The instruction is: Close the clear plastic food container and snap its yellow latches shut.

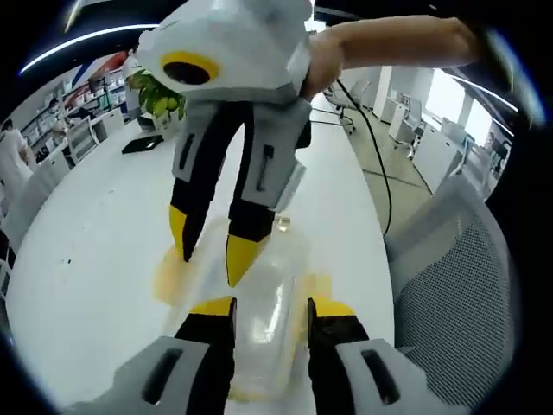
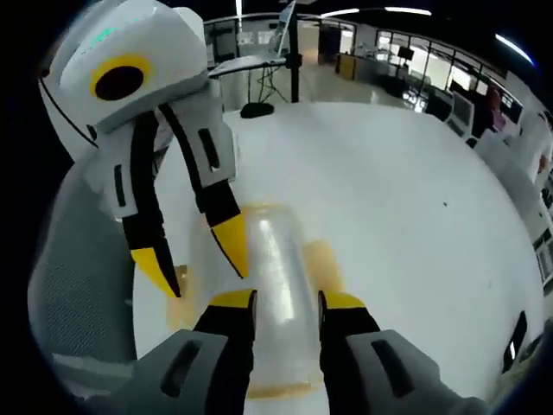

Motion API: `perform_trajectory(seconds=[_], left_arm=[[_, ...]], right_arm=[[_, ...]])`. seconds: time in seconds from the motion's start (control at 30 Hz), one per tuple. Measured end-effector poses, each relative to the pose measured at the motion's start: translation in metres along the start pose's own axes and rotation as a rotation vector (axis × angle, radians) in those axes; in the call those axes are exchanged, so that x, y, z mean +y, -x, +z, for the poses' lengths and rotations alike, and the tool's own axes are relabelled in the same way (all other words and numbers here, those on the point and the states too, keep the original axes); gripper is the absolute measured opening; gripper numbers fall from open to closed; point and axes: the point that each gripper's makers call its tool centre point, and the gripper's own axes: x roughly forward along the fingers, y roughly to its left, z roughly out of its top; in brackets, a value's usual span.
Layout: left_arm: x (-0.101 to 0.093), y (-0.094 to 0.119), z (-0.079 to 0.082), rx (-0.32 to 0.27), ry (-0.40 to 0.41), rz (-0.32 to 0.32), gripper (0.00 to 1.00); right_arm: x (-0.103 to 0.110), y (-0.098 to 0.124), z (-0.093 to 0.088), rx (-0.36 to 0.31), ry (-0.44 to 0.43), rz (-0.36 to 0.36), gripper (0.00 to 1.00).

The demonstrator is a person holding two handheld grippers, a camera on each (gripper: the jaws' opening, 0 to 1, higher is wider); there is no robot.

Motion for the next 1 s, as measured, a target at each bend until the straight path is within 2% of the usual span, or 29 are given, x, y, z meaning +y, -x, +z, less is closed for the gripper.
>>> perform_trajectory(seconds=[0.1, 0.37, 0.4, 0.47, 0.6, 0.7, 1.0], left_arm=[[-0.003, -0.003, -0.002, 0.011, -0.033, 0.002, 0.35], [-0.008, -0.009, -0.008, 0.035, -0.086, -0.003, 0.35], [-0.008, -0.009, -0.006, 0.024, -0.108, 0.001, 0.35], [-0.008, -0.009, -0.007, 0.028, -0.103, 0.004, 0.35], [-0.007, -0.010, -0.007, 0.024, -0.118, 0.007, 0.35], [-0.007, -0.011, -0.008, 0.041, -0.201, 0.020, 0.35], [-0.004, -0.011, -0.009, 0.025, -0.215, 0.044, 0.30]], right_arm=[[-0.001, -0.001, 0.000, 0.008, 0.009, 0.015, 0.30], [-0.005, -0.007, -0.004, 0.041, 0.007, 0.068, 0.37], [-0.005, -0.007, -0.004, 0.045, 0.003, 0.078, 0.38], [-0.005, -0.009, -0.004, 0.049, -0.002, 0.093, 0.38], [-0.004, -0.010, -0.004, 0.068, -0.019, 0.138, 0.38], [-0.003, -0.011, -0.004, 0.080, -0.021, 0.163, 0.37], [-0.001, -0.012, -0.006, 0.094, -0.044, 0.197, 0.36]])
